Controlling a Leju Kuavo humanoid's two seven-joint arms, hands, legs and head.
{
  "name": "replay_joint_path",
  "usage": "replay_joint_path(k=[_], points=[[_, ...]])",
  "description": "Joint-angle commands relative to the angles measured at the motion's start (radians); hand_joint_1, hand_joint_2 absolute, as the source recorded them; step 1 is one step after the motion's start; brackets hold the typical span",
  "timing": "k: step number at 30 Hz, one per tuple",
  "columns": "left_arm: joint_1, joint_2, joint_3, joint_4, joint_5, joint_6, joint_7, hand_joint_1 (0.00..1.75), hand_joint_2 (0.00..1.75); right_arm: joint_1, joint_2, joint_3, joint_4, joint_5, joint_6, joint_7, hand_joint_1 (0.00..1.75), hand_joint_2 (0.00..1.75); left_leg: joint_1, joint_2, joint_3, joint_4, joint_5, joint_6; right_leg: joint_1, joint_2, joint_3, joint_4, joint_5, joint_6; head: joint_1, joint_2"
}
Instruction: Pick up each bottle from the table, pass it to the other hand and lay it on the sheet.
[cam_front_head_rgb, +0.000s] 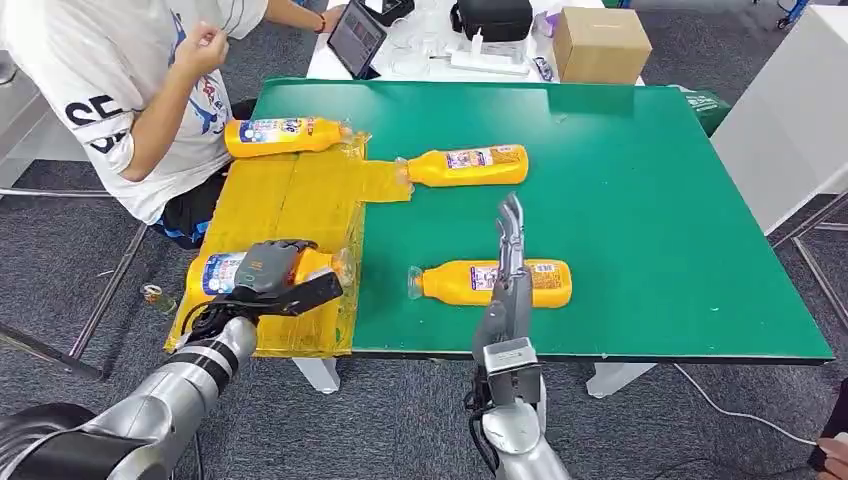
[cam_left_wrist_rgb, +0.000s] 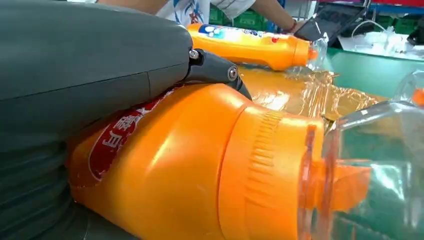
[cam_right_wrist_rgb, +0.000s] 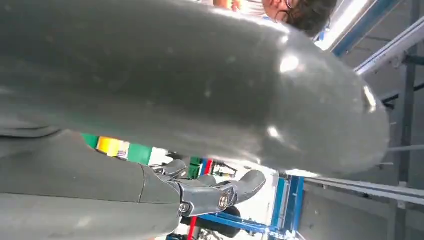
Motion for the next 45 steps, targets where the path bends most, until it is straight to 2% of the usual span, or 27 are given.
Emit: replay_joint_path(k=[1,2,3,7,16,17,19,28,31,33,39,41,44,45], points=[[-0.014,0.003,0.03,0.083,0.003,-0.054,0.001,1.29,1.75,-0.031,0.002,-0.023,0.107,-0.012,0.039,0.002,0.0,0.0,0.0,0.002,0.004,-0.001,-0.001,0.001,0.001,0.001,0.004,-0.001,0.0,-0.002,0.0,0.0],[-0.011,0.005,0.019,0.086,-0.008,-0.06,0.004,0.17,1.75,-0.032,0.004,-0.028,0.113,-0.017,0.047,0.002,0.0,0.0,0.001,0.004,0.01,-0.002,-0.003,0.002,0.002,0.002,0.01,-0.003,-0.002,-0.005,0.0,0.0],[-0.007,0.005,0.012,0.089,-0.017,-0.067,0.004,0.0,1.75,-0.033,0.005,-0.033,0.12,-0.023,0.058,0.002,0.0,0.0,0.0,0.002,0.004,-0.001,-0.001,0.001,0.001,0.001,0.004,-0.001,0.0,-0.002,0.0,0.0],[0.002,0.001,0.03,0.091,0.011,-0.118,-0.015,0.0,1.75,-0.035,0.012,-0.049,0.137,-0.023,0.072,0.002,0.0,0.0,0.001,0.003,0.008,-0.002,-0.002,0.002,0.001,0.002,0.007,-0.003,-0.001,-0.003,0.0,0.0],[0.002,0.001,0.03,0.091,0.011,-0.118,-0.015,0.0,1.75,-0.035,0.012,-0.049,0.137,-0.023,0.072,0.002,0.0,0.0,0.0,0.001,0.004,-0.001,-0.001,0.001,0.0,0.001,0.004,-0.001,0.0,-0.002,0.0,0.0],[0.002,0.001,0.03,0.091,0.011,-0.118,-0.015,0.0,0.0,-0.035,0.012,-0.049,0.137,-0.023,0.072,0.002,0.0,0.0,0.001,0.003,0.01,-0.002,-0.003,0.002,0.002,0.002,0.01,-0.003,-0.001,-0.004,0.0,0.0],[-0.001,-0.001,0.045,0.089,0.037,-0.172,-0.035,0.0,0.0,-0.036,0.014,-0.054,0.141,-0.022,0.076,0.002,0.0,0.0,0.0,0.001,0.004,-0.001,-0.001,0.001,0.0,0.001,0.004,-0.001,0.0,-0.002,0.0,0.0],[0.012,0.005,0.059,0.089,0.115,-0.353,-0.116,0.0,0.0,-0.051,0.018,-0.071,0.175,-0.034,0.103,0.002,0.0,0.0,0.0,0.002,0.01,-0.002,-0.002,0.002,0.001,0.002,0.01,-0.003,0.0,-0.003,0.0,0.0],[0.011,0.0,0.129,0.088,0.215,-0.435,-0.161,0.0,0.0,-0.059,0.019,-0.072,0.189,-0.036,0.107,0.002,0.0,0.0,0.0,0.001,0.01,-0.002,-0.001,0.002,0.001,0.001,0.01,-0.003,0.0,-0.003,0.0,0.0],[0.009,0.001,0.186,0.087,0.307,-0.542,-0.169,0.0,0.0,-0.065,0.018,-0.071,0.202,-0.04,0.106,0.002,0.0,0.0,0.0,0.002,0.011,-0.002,-0.001,0.002,0.001,0.002,0.011,-0.003,0.0,-0.003,0.0,0.0],[0.0,0.02,0.23,0.066,0.427,-0.666,-0.201,0.0,0.0,-0.078,0.013,-0.08,0.228,-0.061,0.114,0.002,0.0,0.0,0.0,-0.001,0.013,-0.002,0.0,0.001,0.0,0.001,0.013,-0.001,0.0,-0.002,0.0,0.0],[0.019,0.0,0.251,0.022,0.478,-0.587,-0.249,0.0,0.0,-0.075,0.016,-0.084,0.23,-0.053,0.111,0.002,0.0,0.0,0.0,-0.001,0.013,-0.002,0.0,0.001,0.001,0.002,0.013,-0.002,0.0,-0.002,0.0,0.0],[0.062,-0.092,0.336,-0.123,0.619,-0.253,-0.338,0.0,0.0,-0.069,0.011,-0.081,0.245,0.024,0.104,0.042,0.0,0.0,0.0,-0.002,0.013,-0.003,0.0,0.001,0.001,0.0,0.014,-0.003,0.0,-0.003,0.0,0.0],[0.081,-0.114,0.334,-0.182,0.633,-0.149,-0.371,0.0,1.75,-0.073,0.003,-0.069,0.261,0.067,0.105,0.081,0.0,0.0,0.0,-0.005,0.011,-0.002,0.0,0.001,0.001,-0.002,0.013,-0.002,-0.001,-0.002,0.0,0.0]])
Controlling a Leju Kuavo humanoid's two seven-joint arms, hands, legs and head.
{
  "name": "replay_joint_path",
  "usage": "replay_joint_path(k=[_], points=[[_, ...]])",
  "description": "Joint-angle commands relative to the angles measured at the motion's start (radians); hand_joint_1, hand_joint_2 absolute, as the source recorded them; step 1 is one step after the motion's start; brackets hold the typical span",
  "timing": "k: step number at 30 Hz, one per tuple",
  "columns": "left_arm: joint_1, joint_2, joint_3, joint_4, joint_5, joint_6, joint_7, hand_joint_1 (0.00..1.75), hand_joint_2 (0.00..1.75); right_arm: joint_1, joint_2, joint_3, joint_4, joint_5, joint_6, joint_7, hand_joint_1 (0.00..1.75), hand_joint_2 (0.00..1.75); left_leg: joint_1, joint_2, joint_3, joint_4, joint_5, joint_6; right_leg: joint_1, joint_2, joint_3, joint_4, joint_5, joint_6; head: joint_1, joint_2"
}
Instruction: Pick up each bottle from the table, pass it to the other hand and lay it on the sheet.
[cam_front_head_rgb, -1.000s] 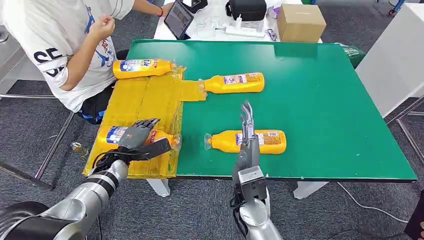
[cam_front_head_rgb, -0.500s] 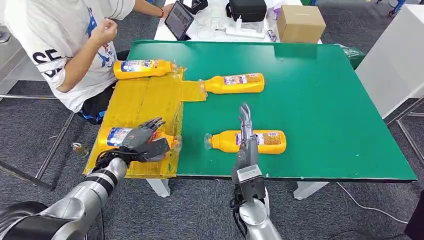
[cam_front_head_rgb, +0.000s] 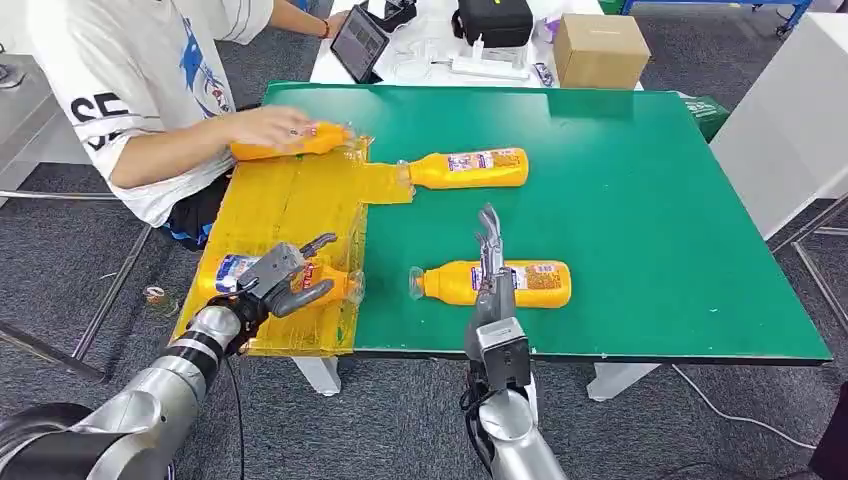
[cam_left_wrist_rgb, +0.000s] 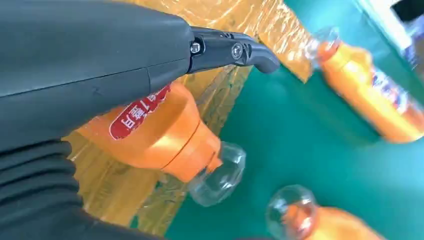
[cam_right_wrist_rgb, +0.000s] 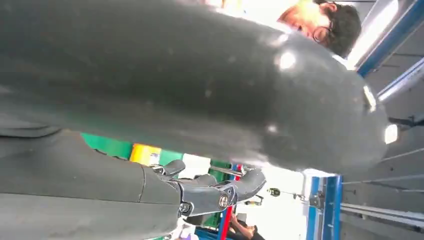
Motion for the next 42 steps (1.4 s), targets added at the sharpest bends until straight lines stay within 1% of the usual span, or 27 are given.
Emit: replay_joint_path(k=[1,2,3,4,5,6,7,9,10,11,13,14,15,16,20,21,23,25,27,33,34,35,36,37,39,40,42], points=[[0.166,-0.148,0.126,-0.421,0.243,0.679,-0.157,0.0,1.75,-0.083,-0.068,0.053,0.192,0.28,0.012,0.211,0.0,1.75,0.001,0.0,0.002,-0.001,-0.001,0.002,0.002,-0.002,0.003,-0.002,-0.001,-0.003,0.0,0.0],[0.202,-0.151,0.079,-0.515,0.283,0.77,-0.157,0.0,1.75,-0.109,-0.081,0.073,0.248,0.356,-0.015,0.238,0.0,1.75,0.001,-0.001,0.002,-0.001,-0.001,0.003,0.002,-0.003,0.003,-0.003,-0.001,-0.002,0.0,0.0],[0.243,-0.143,0.003,-0.628,0.33,0.847,-0.157,0.0,1.75,-0.138,-0.09,0.072,0.309,0.404,-0.016,0.267,0.0,1.75,0.001,0.0,0.001,0.0,-0.001,0.002,0.002,-0.002,0.001,-0.003,0.0,-0.002,0.0,0.0],[0.267,-0.142,-0.03,-0.686,0.342,0.892,-0.157,0.0,1.75,-0.16,-0.102,0.064,0.343,0.425,-0.018,0.285,0.0,1.75,0.001,0.001,-0.001,0.0,-0.001,0.001,0.001,0.0,-0.001,-0.002,0.001,-0.001,0.0,0.0],[0.271,-0.147,-0.034,-0.688,0.34,0.896,-0.157,0.0,1.75,-0.167,-0.113,0.056,0.346,0.418,-0.012,0.282,0.0,1.75,0.001,0.003,0.0,-0.001,-0.002,0.002,0.002,0.001,0.0,-0.003,0.0,-0.002,0.0,0.0],[0.294,-0.146,-0.061,-0.744,0.36,0.927,-0.157,0.0,1.75,-0.188,-0.126,0.045,0.372,0.473,-0.037,0.315,0.0,1.75,0.001,0.003,0.001,-0.001,-0.002,0.003,0.002,0.001,0.002,-0.004,0.0,-0.003,0.0,0.0],[0.312,-0.143,-0.08,-0.776,0.376,0.942,-0.157,0.0,1.75,-0.2,-0.146,0.037,0.373,0.502,-0.031,0.343,0.0,1.75,0.001,0.003,0.0,0.0,-0.002,0.002,0.001,0.001,0.0,-0.003,0.0,-0.002,0.0,0.0],[0.344,-0.147,-0.095,-0.824,0.427,0.916,-0.157,0.0,1.75,-0.218,-0.193,0.011,0.364,0.548,-0.02,0.408,0.0,1.75,0.0,0.0,-0.004,0.0,-0.001,0.002,0.001,-0.001,-0.003,-0.002,0.0,-0.001,0.0,0.0],[0.356,-0.148,-0.1,-0.841,0.439,0.912,-0.157,0.0,1.75,-0.218,-0.204,-0.004,0.354,0.555,-0.019,0.42,0.0,1.75,0.0,-0.001,-0.002,0.0,-0.002,0.003,0.001,-0.002,0.0,-0.003,-0.001,-0.002,0.0,0.0],[0.377,-0.146,-0.11,-0.859,0.465,0.873,-0.157,0.0,1.75,-0.226,-0.231,-0.033,0.341,0.573,-0.009,0.449,0.0,1.75,0.0,-0.002,-0.005,0.0,-0.001,0.002,0.0,-0.003,-0.003,-0.002,-0.001,-0.001,-0.001,0.0],[0.397,-0.146,-0.118,-0.873,0.46,0.855,-0.157,0.0,1.75,-0.237,-0.254,-0.078,0.333,0.591,0.004,0.468,0.0,1.75,0.0,0.0,-0.002,0.0,-0.003,0.003,0.001,-0.002,0.0,-0.003,-0.001,-0.002,0.0,0.0],[0.402,-0.148,-0.118,-0.877,0.477,0.834,-0.157,0.0,1.75,-0.253,-0.268,-0.097,0.343,0.601,0.01,0.479,0.0,1.75,0.0,-0.002,-0.006,0.001,-0.001,0.002,0.0,-0.003,-0.003,-0.002,-0.001,-0.001,0.0,0.0],[0.405,-0.149,-0.118,-0.875,0.481,0.826,-0.157,0.0,1.75,-0.26,-0.273,-0.103,0.35,0.615,0.009,0.488,0.0,1.75,0.0,-0.001,-0.004,0.001,-0.002,0.003,0.001,-0.002,-0.002,-0.002,-0.001,-0.002,0.0,0.0],[0.402,-0.15,-0.117,-0.865,0.47,0.819,-0.157,0.0,1.75,-0.276,-0.274,-0.127,0.369,0.622,0.02,0.49,0.0,1.75,-0.001,-0.002,-0.006,0.001,-0.001,0.002,0.0,-0.003,-0.005,-0.001,-0.001,-0.001,0.0,0.0],[0.402,-0.15,-0.116,-0.861,0.473,0.813,-0.157,0.0,1.75,-0.282,-0.278,-0.132,0.374,0.625,0.022,0.49,0.0,1.75,0.0,-0.001,-0.005,0.001,-0.002,0.002,0.001,-0.002,-0.003,-0.001,-0.001,-0.003,0.0,0.0],[0.402,-0.15,-0.116,-0.861,0.473,0.813,-0.157,0.0,1.75,-0.282,-0.278,-0.132,0.374,0.625,0.022,0.49,0.0,1.75,-0.001,-0.001,-0.007,0.001,-0.001,0.001,0.0,-0.002,-0.006,-0.001,0.0,-0.001,-0.001,0.0],[0.392,-0.149,-0.115,-0.835,0.463,0.805,-0.157,0.0,1.75,-0.297,-0.269,-0.136,0.407,0.648,0.024,0.5,0.0,1.75,0.0,0.0,-0.003,0.001,-0.003,0.002,0.001,-0.002,-0.002,-0.002,-0.001,-0.003,0.0,0.0],[0.386,-0.149,-0.111,-0.797,0.453,0.791,-0.157,0.0,1.75,-0.319,-0.268,-0.144,0.458,0.656,0.059,0.503,0.0,1.75,-0.001,0.0,-0.004,0.0,-0.002,0.002,0.0,-0.002,-0.004,-0.001,-0.001,-0.002,-0.001,0.0],[0.391,-0.149,-0.111,-0.822,0.477,0.786,-0.157,0.0,1.75,-0.341,-0.268,-0.136,0.517,0.645,0.124,0.499,0.0,1.75,0.0,0.0,-0.006,0.0,-0.001,0.001,0.0,-0.002,-0.005,-0.001,0.0,-0.001,0.0,0.0],[0.391,-0.149,-0.111,-0.822,0.477,0.786,-0.157,0.0,1.75,-0.341,-0.268,-0.136,0.517,0.645,0.124,0.499,0.0,1.75,0.0,0.001,-0.004,0.001,-0.002,0.002,0.001,-0.002,-0.003,-0.001,-0.001,-0.002,0.0,0.0],[0.396,-0.149,-0.109,-0.847,0.498,0.786,-0.157,0.0,1.75,-0.353,-0.272,-0.135,0.554,0.612,0.191,0.485,0.0,1.75,0.0,0.0,-0.005,0.001,-0.002,0.002,0.0,-0.002,-0.004,-0.001,-0.001,-0.002,0.0,0.0],[0.396,-0.146,-0.114,-0.86,0.504,0.786,-0.157,0.0,1.75,-0.362,-0.28,-0.131,0.579,0.597,0.229,0.48,0.0,1.75,0.0,0.002,-0.001,0.0,-0.004,0.003,0.002,-0.002,0.0,-0.002,-0.002,-0.004,-0.001,0.0],[0.396,-0.141,-0.122,-0.866,0.504,0.794,-0.157,0.0,1.75,-0.372,-0.287,-0.124,0.611,0.581,0.27,0.473,0.0,1.75,0.0,0.0,-0.006,0.001,-0.001,0.001,0.001,-0.002,-0.005,-0.001,-0.001,-0.002,0.0,0.0],[0.392,-0.141,-0.122,-0.86,0.51,0.783,-0.157,0.0,1.75,-0.383,-0.297,-0.121,0.649,0.559,0.316,0.457,0.0,1.75,0.0,0.0,-0.006,0.001,-0.002,0.002,0.001,-0.002,-0.005,-0.001,-0.001,-0.002,-0.001,0.0],[0.384,-0.145,-0.121,-0.848,0.522,0.762,-0.157,0.0,1.75,-0.398,-0.31,-0.11,0.705,0.535,0.357,0.431,0.0,1.75,0.0,0.001,-0.003,0.001,-0.002,0.002,0.002,-0.002,-0.002,-0.002,-0.001,-0.003,0.0,0.0],[0.383,-0.147,-0.122,-0.843,0.52,0.761,-0.157,0.0,1.75,-0.405,-0.314,-0.102,0.722,0.529,0.381,0.422,0.0,1.75,0.0,-0.001,-0.006,0.0,-0.001,0.001,0.0,-0.003,-0.005,-0.001,-0.001,-0.001,0.0,0.0],[0.374,-0.149,-0.127,-0.819,0.519,0.755,-0.157,0.0,1.75,-0.424,-0.326,-0.086,0.757,0.52,0.408,0.414,0.0,1.75,0.0,-0.001,-0.006,0.001,-0.001,0.002,0.001,-0.003,-0.004,-0.001,-0.001,-0.002,-0.001,0.0]])
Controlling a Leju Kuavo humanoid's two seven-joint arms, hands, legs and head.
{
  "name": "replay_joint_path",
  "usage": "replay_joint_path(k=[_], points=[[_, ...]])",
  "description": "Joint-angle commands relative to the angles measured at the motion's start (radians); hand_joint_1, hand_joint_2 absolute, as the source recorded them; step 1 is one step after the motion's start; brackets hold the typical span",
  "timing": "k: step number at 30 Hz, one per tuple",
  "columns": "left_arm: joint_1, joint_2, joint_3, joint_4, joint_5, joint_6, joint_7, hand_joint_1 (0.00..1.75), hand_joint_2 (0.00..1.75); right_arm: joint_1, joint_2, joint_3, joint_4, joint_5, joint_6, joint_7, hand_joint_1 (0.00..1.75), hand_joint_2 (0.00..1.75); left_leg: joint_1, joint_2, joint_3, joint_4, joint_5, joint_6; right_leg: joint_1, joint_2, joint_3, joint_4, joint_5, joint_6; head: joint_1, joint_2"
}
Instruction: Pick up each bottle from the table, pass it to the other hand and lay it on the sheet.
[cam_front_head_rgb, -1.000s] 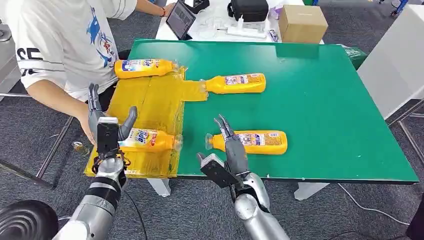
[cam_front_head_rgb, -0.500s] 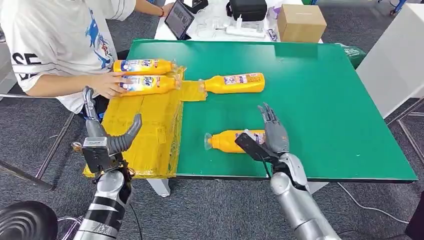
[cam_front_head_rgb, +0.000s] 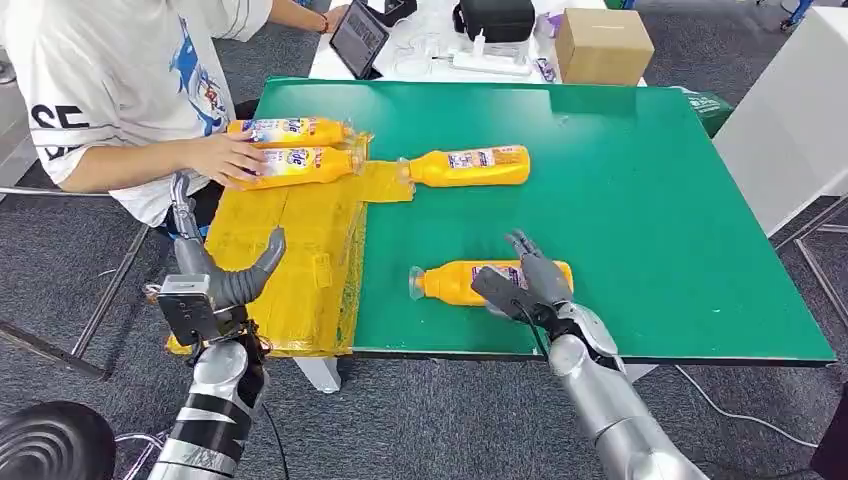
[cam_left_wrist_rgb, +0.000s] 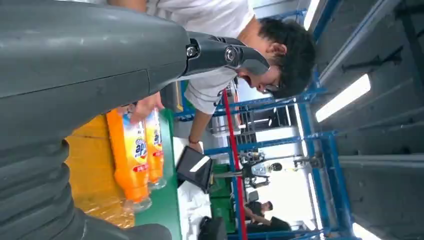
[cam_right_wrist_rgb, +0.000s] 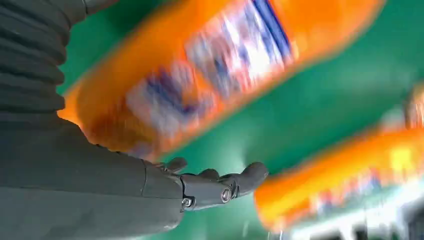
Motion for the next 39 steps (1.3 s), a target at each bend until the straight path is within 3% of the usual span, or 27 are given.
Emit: replay_joint_path(k=[1,23,39], points=[[-0.037,0.001,-0.025,0.055,0.018,-0.031,0.006,0.0,1.75,-0.114,-0.052,0.04,0.274,-0.052,0.13,-0.05,0.0,1.75,0.0,0.0,0.003,0.0,-0.001,0.001,0.001,-0.001,0.004,-0.001,-0.001,-0.002,0.0,0.0],[-0.071,-0.026,0.038,0.178,0.101,-0.121,0.006,0.0,1.75,-0.167,-0.189,0.212,0.332,-0.053,0.269,0.016,0.0,1.75,0.001,-0.003,0.011,-0.002,0.0,0.002,0.002,-0.005,0.012,-0.004,-0.001,-0.003,0.0,0.0],[-0.096,-0.044,0.052,0.229,0.107,-0.138,0.006,0.0,1.75,-0.096,-0.085,0.236,0.404,-0.074,0.175,0.039,0.0,1.75,0.003,0.006,0.014,-0.001,-0.002,0.0,0.004,0.003,0.012,-0.003,0.0,-0.002,0.0,0.0]])
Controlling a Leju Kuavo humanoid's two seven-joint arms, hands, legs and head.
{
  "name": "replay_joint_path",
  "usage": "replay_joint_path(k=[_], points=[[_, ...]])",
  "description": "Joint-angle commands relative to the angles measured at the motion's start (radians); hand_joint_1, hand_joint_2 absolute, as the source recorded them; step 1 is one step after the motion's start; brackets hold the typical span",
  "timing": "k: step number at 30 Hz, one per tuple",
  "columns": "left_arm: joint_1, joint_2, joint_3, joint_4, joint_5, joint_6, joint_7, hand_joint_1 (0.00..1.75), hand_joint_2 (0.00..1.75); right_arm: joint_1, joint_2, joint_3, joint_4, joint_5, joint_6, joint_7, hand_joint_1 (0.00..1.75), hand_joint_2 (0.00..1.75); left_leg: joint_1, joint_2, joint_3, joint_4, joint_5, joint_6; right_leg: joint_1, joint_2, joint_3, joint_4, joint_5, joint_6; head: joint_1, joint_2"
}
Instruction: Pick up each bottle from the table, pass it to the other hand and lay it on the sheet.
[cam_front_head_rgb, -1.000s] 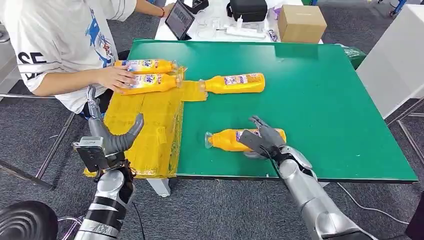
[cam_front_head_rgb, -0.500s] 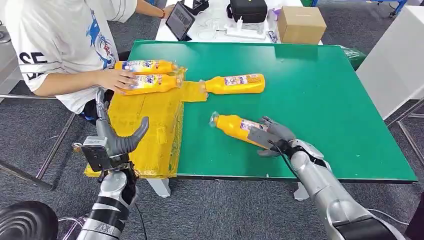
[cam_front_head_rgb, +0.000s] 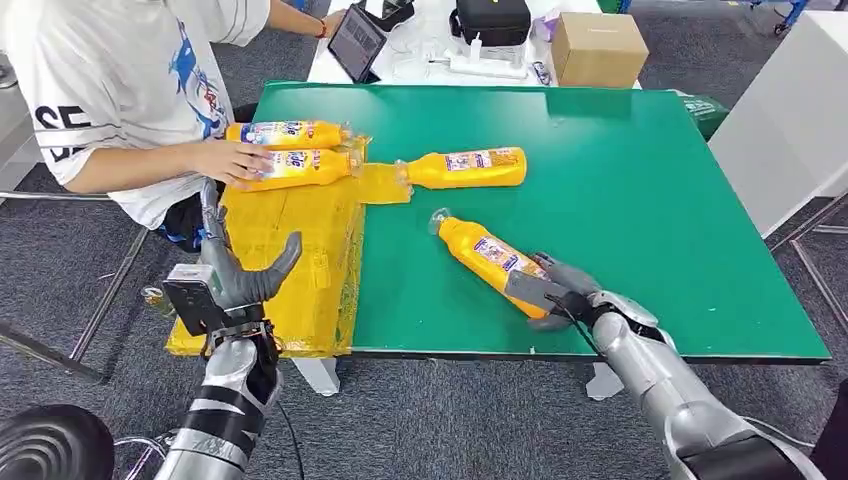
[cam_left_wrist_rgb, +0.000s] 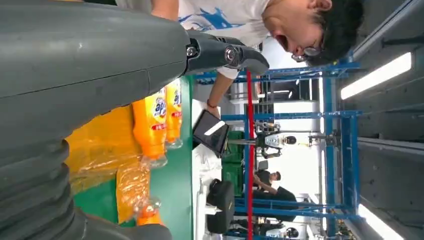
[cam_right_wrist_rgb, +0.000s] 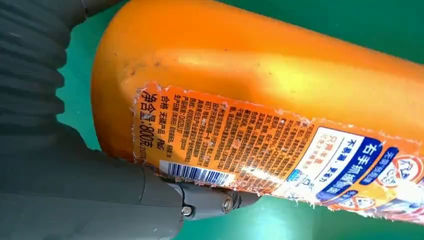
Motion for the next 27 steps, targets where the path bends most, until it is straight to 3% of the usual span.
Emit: replay_joint_path(k=[1,8,10,11,13,15,18,27], points=[[-0.05,-0.015,0.029,0.09,-0.001,0.001,0.005,0.0,1.75,0.073,0.066,0.041,0.109,-0.007,-0.025,0.015,0.0,1.75,0.002,0.0,0.005,-0.002,-0.001,0.001,0.003,-0.001,0.005,-0.003,0.0,-0.003,-0.001,0.0],[-0.051,-0.015,0.03,0.089,0.002,0.0,0.005,0.0,1.75,0.072,0.067,0.033,0.11,-0.012,-0.033,0.016,0.0,1.75,0.002,0.003,0.009,-0.003,-0.001,0.0,0.003,0.003,0.007,-0.004,0.002,-0.006,0.0,0.0],[-0.048,-0.013,0.028,0.078,-0.01,0.012,0.005,0.0,1.75,0.083,0.089,0.008,0.113,-0.025,-0.079,0.021,0.1,1.75,0.003,0.004,0.01,-0.002,-0.002,0.0,0.004,0.004,0.008,-0.003,0.002,-0.006,-0.001,0.0],[-0.049,-0.012,0.032,0.079,-0.008,0.012,0.005,0.0,1.75,0.09,0.101,-0.007,0.111,-0.025,-0.116,0.029,0.26,1.75,0.003,0.003,0.01,-0.003,-0.001,0.001,0.004,0.003,0.008,-0.005,0.002,-0.007,-0.001,0.0],[-0.045,-0.011,0.036,0.076,-0.012,0.018,0.005,0.0,1.75,0.098,0.113,-0.024,0.106,-0.026,-0.147,0.031,1.43,1.75,0.003,0.005,0.011,-0.002,-0.002,0.0,0.004,0.006,0.009,-0.003,0.002,-0.005,0.0,0.0],[-0.044,-0.011,0.042,0.081,-0.009,0.014,0.005,0.0,1.75,0.105,0.119,-0.04,0.094,-0.028,-0.168,0.029,1.75,1.75,0.003,0.005,0.012,-0.003,-0.002,0.0,0.004,0.005,0.009,-0.004,0.003,-0.007,-0.001,0.0],[-0.041,-0.011,0.042,0.081,-0.014,0.014,0.005,0.0,1.75,0.109,0.123,-0.06,0.077,-0.028,-0.182,0.025,1.75,1.75,0.003,0.009,0.014,-0.001,-0.004,-0.002,0.003,0.011,0.009,-0.001,0.002,-0.005,0.0,0.0],[-0.042,-0.012,0.043,0.086,-0.02,0.01,0.005,0.0,1.75,0.112,0.138,-0.105,0.059,-0.012,-0.206,0.023,1.75,1.75,0.003,0.006,0.014,-0.003,-0.003,-0.001,0.004,0.007,0.01,-0.004,0.002,-0.007,0.0,0.0]])
